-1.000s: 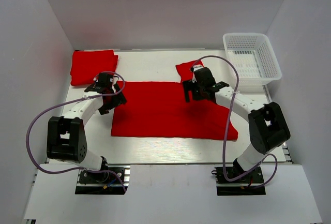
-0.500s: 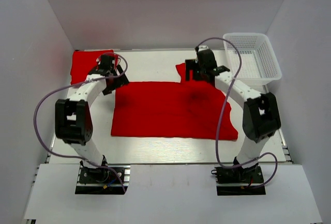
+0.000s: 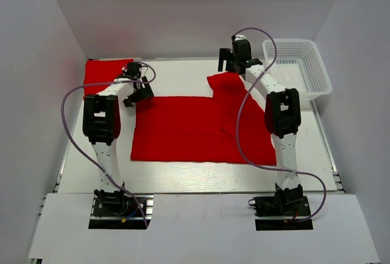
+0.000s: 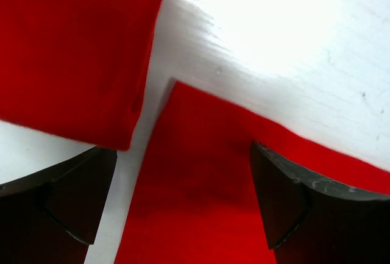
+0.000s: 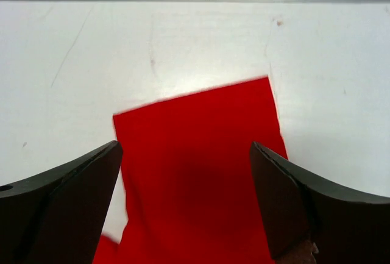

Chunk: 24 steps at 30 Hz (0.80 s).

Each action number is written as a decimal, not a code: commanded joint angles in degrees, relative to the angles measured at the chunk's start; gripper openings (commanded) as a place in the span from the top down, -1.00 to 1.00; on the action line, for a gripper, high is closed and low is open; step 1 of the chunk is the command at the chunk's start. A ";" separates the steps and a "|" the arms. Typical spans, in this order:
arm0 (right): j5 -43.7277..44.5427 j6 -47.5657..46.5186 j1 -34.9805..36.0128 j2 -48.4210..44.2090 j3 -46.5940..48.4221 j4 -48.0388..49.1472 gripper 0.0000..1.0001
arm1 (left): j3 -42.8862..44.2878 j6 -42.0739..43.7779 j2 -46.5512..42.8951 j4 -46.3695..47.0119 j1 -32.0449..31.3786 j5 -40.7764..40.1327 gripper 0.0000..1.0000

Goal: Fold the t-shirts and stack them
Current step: Grap the side of the flattened tshirt furthest away from the robot with both arms

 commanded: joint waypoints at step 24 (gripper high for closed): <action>-11.09 -0.73 -5.74 19.45 15.77 1.46 -0.81 | -0.20 1.83 3.11 4.50 0.16 3.18 1.00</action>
